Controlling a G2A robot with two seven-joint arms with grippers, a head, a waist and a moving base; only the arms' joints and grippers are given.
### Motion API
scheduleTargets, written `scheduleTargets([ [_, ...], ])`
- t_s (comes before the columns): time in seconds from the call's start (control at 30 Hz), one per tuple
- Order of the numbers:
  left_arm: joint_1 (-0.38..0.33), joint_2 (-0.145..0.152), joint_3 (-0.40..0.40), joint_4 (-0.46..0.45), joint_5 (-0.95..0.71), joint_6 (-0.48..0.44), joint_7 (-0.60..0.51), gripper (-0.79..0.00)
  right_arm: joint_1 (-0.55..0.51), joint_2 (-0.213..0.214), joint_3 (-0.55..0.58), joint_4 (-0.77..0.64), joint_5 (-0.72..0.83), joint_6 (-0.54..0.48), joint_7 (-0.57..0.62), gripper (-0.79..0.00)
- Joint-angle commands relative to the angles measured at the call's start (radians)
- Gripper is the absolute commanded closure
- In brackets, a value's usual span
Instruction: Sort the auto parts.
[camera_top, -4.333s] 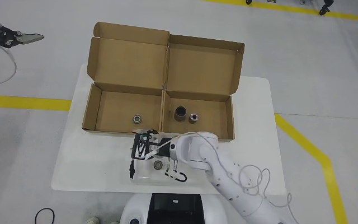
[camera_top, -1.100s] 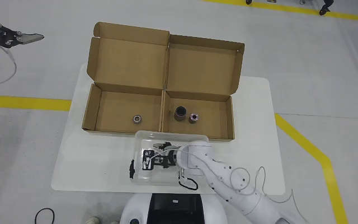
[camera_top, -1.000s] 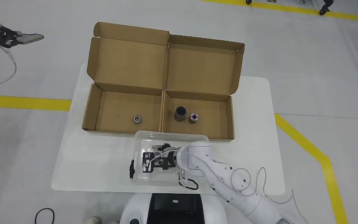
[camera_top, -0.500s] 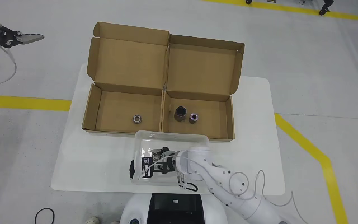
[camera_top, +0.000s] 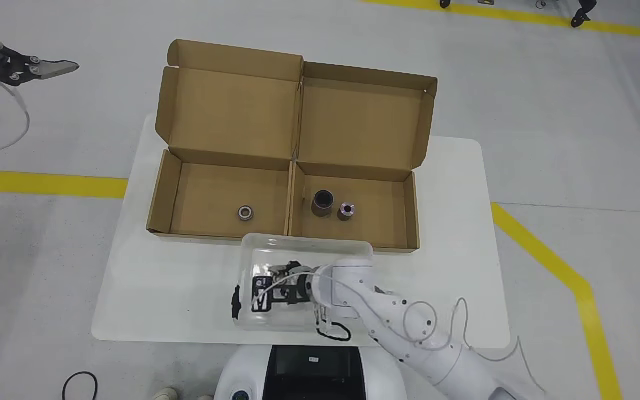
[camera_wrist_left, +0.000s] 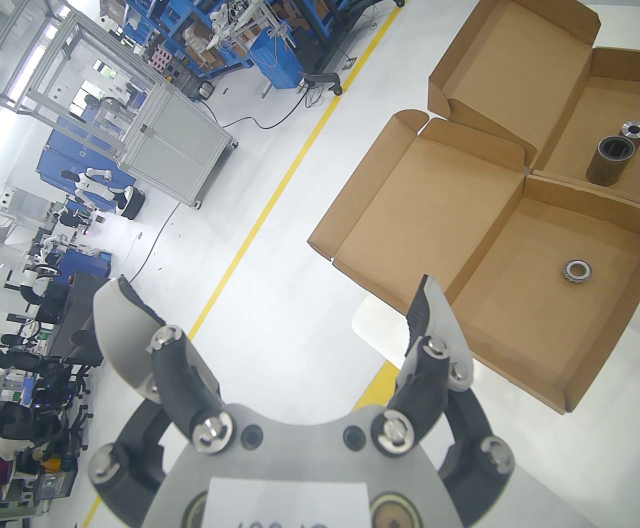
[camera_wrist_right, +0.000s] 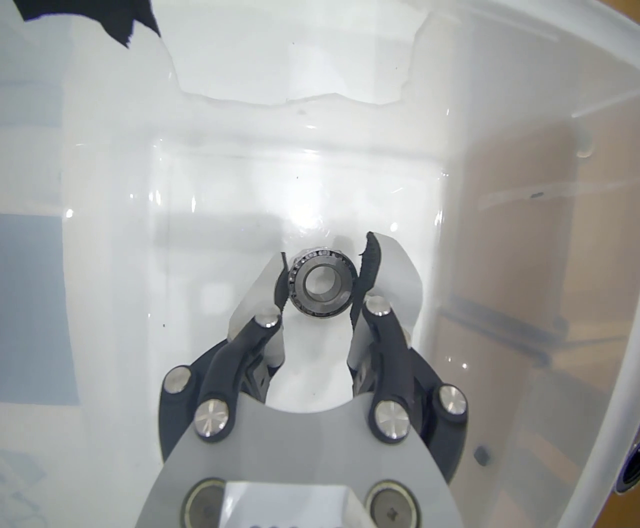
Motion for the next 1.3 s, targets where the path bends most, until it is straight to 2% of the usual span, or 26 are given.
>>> scheduleTargets([
  [0.0,0.000,0.000,0.000,0.000,0.000,0.000,0.000,-0.785,0.002,0.000,0.001,-0.005,-0.004,0.002,0.016,-0.031],
  [0.07,0.000,0.000,0.000,0.000,0.000,0.000,0.000,-0.785,0.001,0.001,0.005,-0.015,0.000,0.001,0.025,0.000],
  [0.33,0.000,0.000,0.000,0.000,0.000,0.000,0.000,-0.785,-0.038,0.022,0.053,-0.122,0.015,-0.019,-0.030,0.000],
  [0.6,0.000,0.000,0.000,0.000,0.000,0.000,0.000,-0.785,-0.090,0.056,0.136,-0.192,0.042,-0.083,-0.201,0.000],
  [0.9,0.000,0.000,0.000,0.000,0.000,0.000,0.000,-0.785,-0.102,0.076,0.211,-0.259,0.118,-0.139,-0.499,0.000],
  [1.07,0.000,0.000,0.000,0.000,0.000,0.000,0.000,-0.785,-0.090,0.078,0.229,-0.317,0.155,-0.147,-0.563,0.000],
  [1.27,0.000,0.000,0.000,0.000,0.000,0.000,0.000,-0.785,-0.064,0.078,0.274,-0.328,0.270,-0.146,-0.653,0.000],
])
